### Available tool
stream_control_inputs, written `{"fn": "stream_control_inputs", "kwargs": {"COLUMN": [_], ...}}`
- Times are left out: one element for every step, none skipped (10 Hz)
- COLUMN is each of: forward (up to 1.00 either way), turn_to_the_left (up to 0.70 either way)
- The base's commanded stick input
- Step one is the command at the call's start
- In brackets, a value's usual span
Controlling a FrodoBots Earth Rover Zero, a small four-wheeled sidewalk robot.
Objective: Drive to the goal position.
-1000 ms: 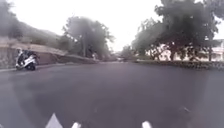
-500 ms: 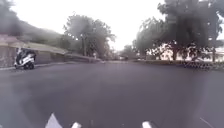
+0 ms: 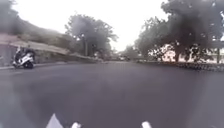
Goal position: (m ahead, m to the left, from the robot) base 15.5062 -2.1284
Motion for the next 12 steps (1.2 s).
{"fn": "stream_control_inputs", "kwargs": {"forward": [0.50,0.50,0.50,0.50,0.50,0.50,0.50,0.50,0.50,0.50,0.50,0.50], "turn_to_the_left": [0.00,0.00,0.00,0.00,0.00,0.00,0.00,0.00,0.00,0.00,0.00,0.00]}}
